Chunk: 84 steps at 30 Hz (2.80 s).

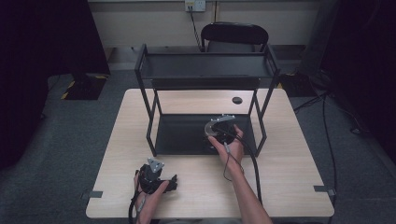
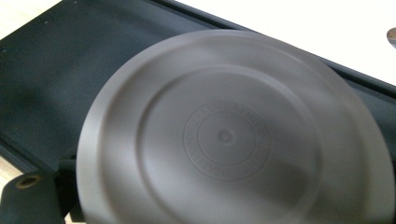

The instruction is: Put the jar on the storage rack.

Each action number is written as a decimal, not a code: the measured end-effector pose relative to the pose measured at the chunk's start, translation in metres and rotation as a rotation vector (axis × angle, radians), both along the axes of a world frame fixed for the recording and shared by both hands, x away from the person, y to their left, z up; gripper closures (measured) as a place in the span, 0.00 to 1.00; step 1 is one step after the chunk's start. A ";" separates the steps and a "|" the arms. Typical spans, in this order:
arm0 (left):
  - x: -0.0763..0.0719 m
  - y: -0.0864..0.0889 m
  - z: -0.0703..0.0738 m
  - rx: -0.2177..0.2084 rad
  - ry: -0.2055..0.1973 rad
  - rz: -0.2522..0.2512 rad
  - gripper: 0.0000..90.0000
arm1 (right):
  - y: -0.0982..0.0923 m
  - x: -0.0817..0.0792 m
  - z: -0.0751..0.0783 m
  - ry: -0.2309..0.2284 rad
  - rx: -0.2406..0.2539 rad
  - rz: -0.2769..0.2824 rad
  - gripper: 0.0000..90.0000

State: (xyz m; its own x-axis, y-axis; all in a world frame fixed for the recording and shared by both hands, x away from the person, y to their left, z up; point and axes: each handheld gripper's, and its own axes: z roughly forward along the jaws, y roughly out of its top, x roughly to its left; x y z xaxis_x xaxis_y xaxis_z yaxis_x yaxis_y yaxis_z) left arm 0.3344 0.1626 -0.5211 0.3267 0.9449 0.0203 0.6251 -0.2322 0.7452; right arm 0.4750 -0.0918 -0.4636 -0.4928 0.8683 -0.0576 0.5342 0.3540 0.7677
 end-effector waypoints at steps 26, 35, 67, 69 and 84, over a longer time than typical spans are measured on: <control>0.000 0.000 0.000 0.000 0.000 -0.001 0.00 | -0.005 -0.001 -0.005 0.004 0.020 -0.013 0.11; 0.000 0.000 0.000 0.000 0.000 -0.001 0.00 | -0.005 0.001 -0.006 0.011 0.029 -0.013 0.09; 0.000 0.000 0.000 0.000 0.000 -0.001 0.00 | -0.020 -0.022 0.020 -0.042 0.123 -0.046 0.02; 0.000 0.000 0.000 0.000 0.000 -0.001 0.00 | -0.021 -0.026 0.024 -0.055 0.130 -0.048 0.02; 0.000 0.000 0.000 0.000 0.000 -0.001 0.00 | -0.031 -0.046 0.037 -0.095 0.170 -0.068 0.02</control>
